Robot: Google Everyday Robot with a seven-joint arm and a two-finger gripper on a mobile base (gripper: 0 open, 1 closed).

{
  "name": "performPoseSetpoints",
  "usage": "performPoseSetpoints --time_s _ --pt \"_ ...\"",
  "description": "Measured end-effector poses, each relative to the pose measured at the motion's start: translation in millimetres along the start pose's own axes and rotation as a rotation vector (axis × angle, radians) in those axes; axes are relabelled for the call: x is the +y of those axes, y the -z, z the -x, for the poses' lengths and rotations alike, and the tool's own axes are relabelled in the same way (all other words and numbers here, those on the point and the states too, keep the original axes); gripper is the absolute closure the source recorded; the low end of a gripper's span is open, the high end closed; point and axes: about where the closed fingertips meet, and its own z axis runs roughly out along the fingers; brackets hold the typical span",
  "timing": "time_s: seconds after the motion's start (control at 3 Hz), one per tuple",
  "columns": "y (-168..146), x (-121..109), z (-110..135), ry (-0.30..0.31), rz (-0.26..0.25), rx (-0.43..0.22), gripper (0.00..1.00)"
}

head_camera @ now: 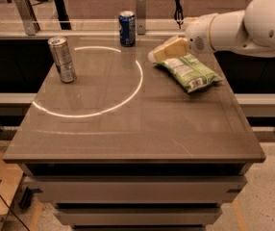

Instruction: Knock pepsi can over

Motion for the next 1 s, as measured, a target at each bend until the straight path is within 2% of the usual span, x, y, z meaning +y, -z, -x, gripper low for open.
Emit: performPoseSetpoints --time_s 0.67,1.0 --pt "-64 -29 -8 -0.069 -0.024 -0.051 0.0" --pt "-119 -46 -10 -0.104 -0.026 -0.055 0.0"
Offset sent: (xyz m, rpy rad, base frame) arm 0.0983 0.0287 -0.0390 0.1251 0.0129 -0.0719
